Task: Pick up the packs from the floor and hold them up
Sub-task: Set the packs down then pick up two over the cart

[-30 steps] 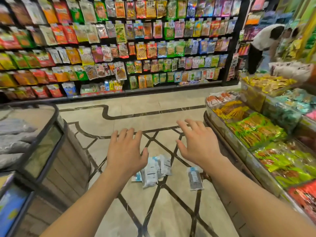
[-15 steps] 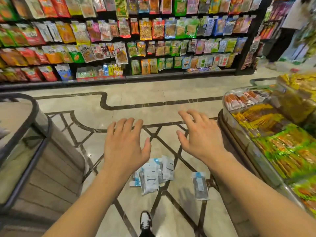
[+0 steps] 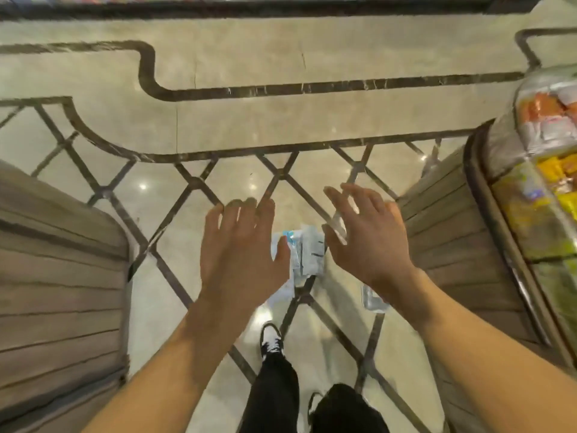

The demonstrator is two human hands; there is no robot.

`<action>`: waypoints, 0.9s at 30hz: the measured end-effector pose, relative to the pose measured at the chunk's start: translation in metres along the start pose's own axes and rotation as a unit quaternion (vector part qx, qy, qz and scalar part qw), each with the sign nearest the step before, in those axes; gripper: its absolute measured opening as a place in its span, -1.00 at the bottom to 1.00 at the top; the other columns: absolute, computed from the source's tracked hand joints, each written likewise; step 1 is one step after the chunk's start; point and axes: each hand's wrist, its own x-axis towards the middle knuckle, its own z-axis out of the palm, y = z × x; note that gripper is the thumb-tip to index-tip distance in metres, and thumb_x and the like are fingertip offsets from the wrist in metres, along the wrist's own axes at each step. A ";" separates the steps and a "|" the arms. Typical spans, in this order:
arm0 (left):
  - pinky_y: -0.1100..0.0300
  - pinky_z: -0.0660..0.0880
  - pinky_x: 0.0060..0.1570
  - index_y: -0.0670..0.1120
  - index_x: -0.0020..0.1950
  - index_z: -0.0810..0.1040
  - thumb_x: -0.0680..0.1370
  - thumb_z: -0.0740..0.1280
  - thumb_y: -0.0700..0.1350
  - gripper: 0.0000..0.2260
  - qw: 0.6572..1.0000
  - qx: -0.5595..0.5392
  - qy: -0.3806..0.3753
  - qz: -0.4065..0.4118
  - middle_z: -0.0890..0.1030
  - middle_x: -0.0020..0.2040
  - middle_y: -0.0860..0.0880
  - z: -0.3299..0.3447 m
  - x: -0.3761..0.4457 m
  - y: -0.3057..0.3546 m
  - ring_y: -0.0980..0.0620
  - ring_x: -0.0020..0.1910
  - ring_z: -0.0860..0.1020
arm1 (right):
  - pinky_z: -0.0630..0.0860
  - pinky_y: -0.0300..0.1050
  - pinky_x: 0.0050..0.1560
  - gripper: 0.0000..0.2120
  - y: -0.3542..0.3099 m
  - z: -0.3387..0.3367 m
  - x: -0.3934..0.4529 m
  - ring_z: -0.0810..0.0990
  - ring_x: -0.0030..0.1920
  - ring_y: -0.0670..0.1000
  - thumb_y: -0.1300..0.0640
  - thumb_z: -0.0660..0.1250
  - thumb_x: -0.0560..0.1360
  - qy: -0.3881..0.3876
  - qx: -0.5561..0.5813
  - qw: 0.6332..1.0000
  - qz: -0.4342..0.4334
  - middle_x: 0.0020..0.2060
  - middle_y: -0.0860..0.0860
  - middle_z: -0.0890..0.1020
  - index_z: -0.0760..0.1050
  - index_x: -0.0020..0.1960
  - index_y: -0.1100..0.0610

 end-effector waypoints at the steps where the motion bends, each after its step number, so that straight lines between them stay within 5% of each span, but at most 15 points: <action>1: -0.16 0.37 0.29 -0.16 0.34 0.58 0.52 0.26 0.10 -0.51 1.000 0.003 -0.009 -0.006 0.65 0.23 -0.19 0.020 0.004 -0.007 -0.24 0.23 0.58 | 0.48 0.22 0.21 -0.43 0.003 0.024 0.004 0.55 0.32 0.25 -0.04 0.40 0.50 -0.007 0.008 1.000 0.001 0.38 0.14 0.56 0.46 0.48 0.07; 5: -0.12 0.37 0.22 -0.16 0.33 0.59 0.51 0.28 0.07 -0.52 0.998 0.002 -0.039 -0.045 0.66 0.20 -0.19 0.120 0.015 -0.032 -0.25 0.18 0.59 | 0.52 0.21 0.16 -0.46 0.017 0.142 0.016 0.56 0.29 0.25 -0.06 0.34 0.54 -0.044 0.018 0.999 -0.005 0.35 0.14 0.57 0.45 0.48 0.07; 10: -0.16 0.42 0.14 -0.19 0.31 0.61 0.49 0.32 0.06 -0.51 0.993 -0.009 -0.093 -0.067 0.68 0.14 -0.24 0.289 0.005 -0.061 -0.31 0.11 0.61 | 0.58 0.22 0.04 -0.41 0.037 0.331 0.011 0.63 0.17 0.29 0.00 0.50 0.43 -0.108 0.035 0.993 -0.030 0.27 0.18 0.62 0.51 0.42 0.11; 16: -0.17 0.42 0.17 -0.15 0.31 0.59 0.47 0.29 0.09 -0.50 0.976 -0.016 -0.197 -0.093 0.67 0.13 -0.23 0.484 -0.009 -0.088 -0.30 0.14 0.58 | 0.50 0.25 0.24 -0.41 0.049 0.530 -0.012 0.53 0.34 0.29 -0.12 0.36 0.55 -0.224 0.062 0.972 0.025 0.41 0.14 0.52 0.37 0.53 0.02; 19: -0.19 0.42 0.15 -0.19 0.33 0.59 0.47 0.27 0.09 -0.48 0.972 -0.012 -0.219 -0.083 0.67 0.11 -0.25 0.569 -0.017 -0.098 -0.32 0.12 0.58 | 0.44 0.19 0.30 -0.40 0.055 0.600 -0.021 0.45 0.42 0.23 -0.20 0.26 0.62 -0.276 0.029 0.960 0.035 0.52 0.07 0.40 0.23 0.59 -0.07; 22: -0.18 0.34 0.34 -0.09 0.51 0.41 0.57 0.20 0.14 -0.44 0.959 0.027 -0.267 -0.095 0.59 0.31 -0.17 0.630 -0.017 -0.103 -0.26 0.33 0.48 | 0.38 0.22 0.37 -0.34 0.062 0.656 -0.022 0.37 0.46 0.24 -0.32 0.19 0.61 -0.316 0.033 0.945 0.072 0.53 0.10 0.34 0.15 0.61 -0.08; 27: -0.13 0.32 0.32 0.00 0.62 0.21 0.61 0.18 0.15 -0.41 0.952 0.026 -0.277 -0.124 0.54 0.37 -0.14 0.695 -0.019 -0.115 -0.22 0.38 0.44 | 0.50 0.28 0.26 -0.14 0.056 0.717 -0.024 0.46 0.34 0.34 -0.39 0.36 0.48 -0.311 0.131 0.923 0.186 0.35 0.22 0.44 0.09 0.58 -0.03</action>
